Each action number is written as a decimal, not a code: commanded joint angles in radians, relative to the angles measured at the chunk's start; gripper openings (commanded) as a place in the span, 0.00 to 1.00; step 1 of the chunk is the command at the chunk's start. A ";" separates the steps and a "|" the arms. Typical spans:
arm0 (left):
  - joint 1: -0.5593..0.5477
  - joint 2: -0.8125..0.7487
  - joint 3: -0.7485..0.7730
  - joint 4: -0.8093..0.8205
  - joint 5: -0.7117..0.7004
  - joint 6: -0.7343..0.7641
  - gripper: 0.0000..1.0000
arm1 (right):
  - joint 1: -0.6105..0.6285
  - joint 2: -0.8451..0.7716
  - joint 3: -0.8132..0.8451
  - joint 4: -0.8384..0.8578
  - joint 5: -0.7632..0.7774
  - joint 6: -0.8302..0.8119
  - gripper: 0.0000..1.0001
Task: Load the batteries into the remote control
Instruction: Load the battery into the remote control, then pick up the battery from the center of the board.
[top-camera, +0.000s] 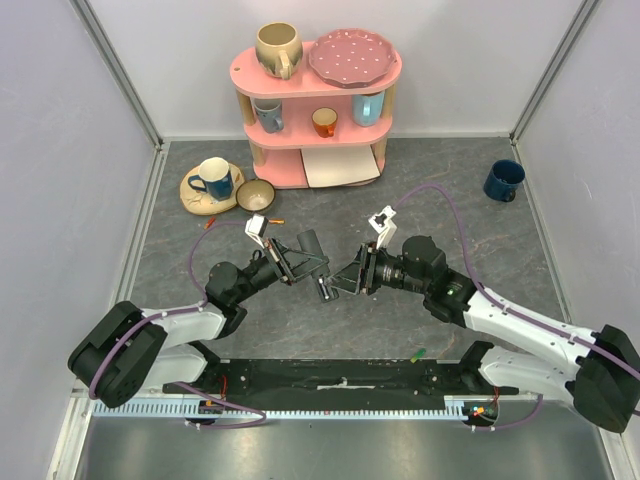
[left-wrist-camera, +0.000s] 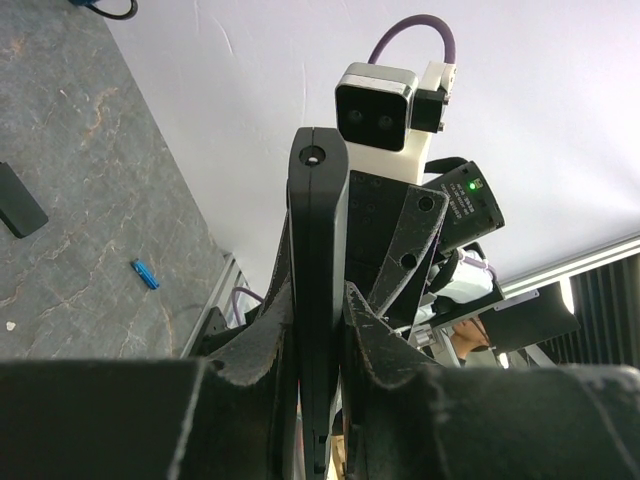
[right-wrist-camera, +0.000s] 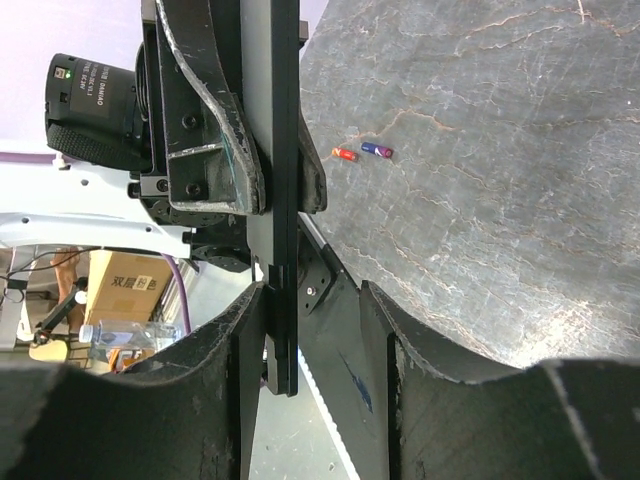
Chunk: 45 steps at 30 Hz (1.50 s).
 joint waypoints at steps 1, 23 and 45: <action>-0.006 -0.022 0.046 0.310 -0.005 -0.016 0.02 | -0.002 0.020 -0.021 0.023 0.002 0.008 0.49; 0.015 -0.011 -0.018 0.275 -0.004 0.035 0.02 | -0.023 -0.099 0.160 -0.219 0.000 -0.086 0.61; 0.256 -0.565 -0.069 -0.556 0.226 0.139 0.02 | -0.025 0.210 0.244 -0.574 0.513 -0.572 0.61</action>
